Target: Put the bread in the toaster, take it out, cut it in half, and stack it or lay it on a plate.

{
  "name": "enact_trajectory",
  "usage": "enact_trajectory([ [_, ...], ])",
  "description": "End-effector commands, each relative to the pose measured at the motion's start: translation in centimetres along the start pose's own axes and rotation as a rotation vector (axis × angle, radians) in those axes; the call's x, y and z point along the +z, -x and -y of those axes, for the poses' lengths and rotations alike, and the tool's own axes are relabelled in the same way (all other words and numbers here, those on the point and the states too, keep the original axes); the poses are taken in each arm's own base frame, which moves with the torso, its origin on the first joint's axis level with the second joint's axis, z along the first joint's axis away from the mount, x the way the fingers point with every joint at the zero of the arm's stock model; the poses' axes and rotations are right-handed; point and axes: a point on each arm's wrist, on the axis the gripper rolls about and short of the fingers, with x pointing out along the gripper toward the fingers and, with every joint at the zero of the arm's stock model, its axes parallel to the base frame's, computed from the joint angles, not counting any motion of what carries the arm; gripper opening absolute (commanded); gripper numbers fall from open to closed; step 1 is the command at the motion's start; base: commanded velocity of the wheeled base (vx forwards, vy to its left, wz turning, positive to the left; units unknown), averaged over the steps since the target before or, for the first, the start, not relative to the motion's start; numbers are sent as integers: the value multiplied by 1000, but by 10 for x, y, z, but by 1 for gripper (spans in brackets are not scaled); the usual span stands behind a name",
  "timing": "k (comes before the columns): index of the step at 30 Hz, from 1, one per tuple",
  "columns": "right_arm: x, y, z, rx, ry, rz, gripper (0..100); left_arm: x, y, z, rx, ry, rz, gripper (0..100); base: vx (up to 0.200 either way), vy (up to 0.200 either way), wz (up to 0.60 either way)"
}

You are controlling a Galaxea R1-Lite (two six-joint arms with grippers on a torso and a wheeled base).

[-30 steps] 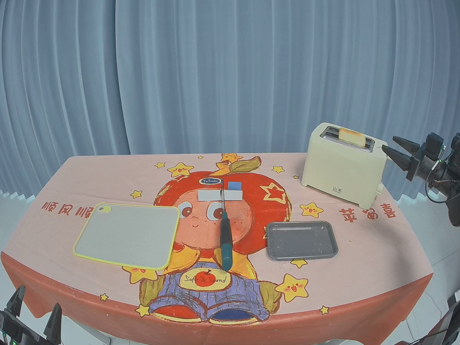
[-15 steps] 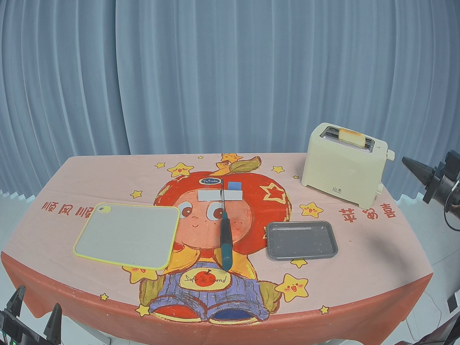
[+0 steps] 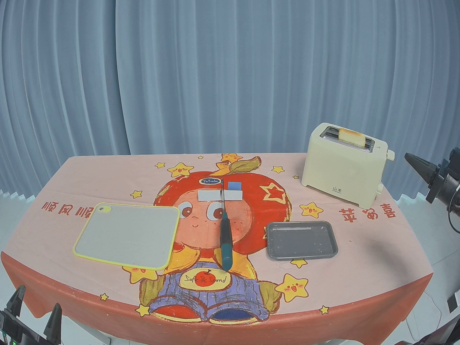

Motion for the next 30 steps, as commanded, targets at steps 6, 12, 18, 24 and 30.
enact_trajectory([
  [6, -4, -1, -3, 15, -11, -14, 0, -5, -1, 0, 0, 0, -17, 100, 0, 0, 0],
  [12, -13, 2, -5, 16, -35, -40, 0, -5, -1, 0, 0, 0, -17, 100, 0, 0, 0],
  [18, -16, 4, -7, 16, -44, -51, 0, -5, -1, 0, 0, 0, -17, 100, 0, 0, 0],
  [24, -27, 8, -7, 8, -46, -85, 0, -5, -1, 0, 0, 0, -17, 100, 0, 0, 0],
  [30, -32, 9, -9, 14, -34, -100, 0, -5, -1, 0, 0, 0, -17, 100, 0, 0, 0],
])
